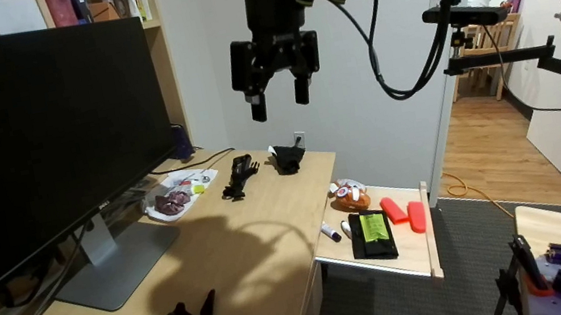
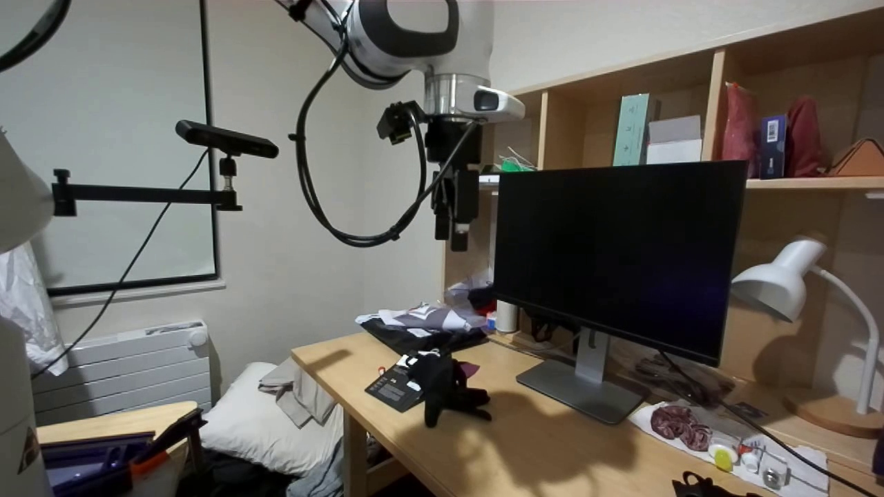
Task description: Move the black glove on the right to the left side of the desk
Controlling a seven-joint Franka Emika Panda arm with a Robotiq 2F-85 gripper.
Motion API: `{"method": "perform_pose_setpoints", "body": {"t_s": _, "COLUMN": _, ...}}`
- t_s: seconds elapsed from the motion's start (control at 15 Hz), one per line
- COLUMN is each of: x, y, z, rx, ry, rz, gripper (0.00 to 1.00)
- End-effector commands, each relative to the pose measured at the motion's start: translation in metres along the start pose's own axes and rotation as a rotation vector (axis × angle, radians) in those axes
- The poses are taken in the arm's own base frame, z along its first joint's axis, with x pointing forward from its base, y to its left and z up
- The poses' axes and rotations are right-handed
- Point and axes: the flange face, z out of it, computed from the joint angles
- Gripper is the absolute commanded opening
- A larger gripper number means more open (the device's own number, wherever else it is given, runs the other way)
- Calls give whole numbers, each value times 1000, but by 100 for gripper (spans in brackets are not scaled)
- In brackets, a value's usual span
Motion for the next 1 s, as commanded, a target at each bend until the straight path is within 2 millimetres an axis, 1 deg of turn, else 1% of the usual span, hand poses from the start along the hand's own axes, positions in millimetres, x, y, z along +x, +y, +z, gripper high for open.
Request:
{"method": "perform_pose_setpoints", "body": {"t_s": 0.0, "x": 5, "y": 0, "z": 4, "rx": -17, "ry": -3, "rz": -6, "gripper": 100}}
{"method": "perform_pose_setpoints", "body": {"t_s": 0.2, "x": 27, "y": -3, "z": 17, "rx": -36, "ry": -10, "rz": -23, "gripper": 100}}
{"method": "perform_pose_setpoints", "body": {"t_s": 0.4, "x": 63, "y": 0, "z": 38, "rx": -61, "ry": -36, "rz": -12, "gripper": 100}}
{"method": "perform_pose_setpoints", "body": {"t_s": 0.73, "x": 132, "y": 11, "z": 73, "rx": -103, "ry": -54, "rz": 39, "gripper": 100}}
{"method": "perform_pose_setpoints", "body": {"t_s": 0.93, "x": 177, "y": 25, "z": 95, "rx": -133, "ry": -52, "rz": 58, "gripper": 100}}
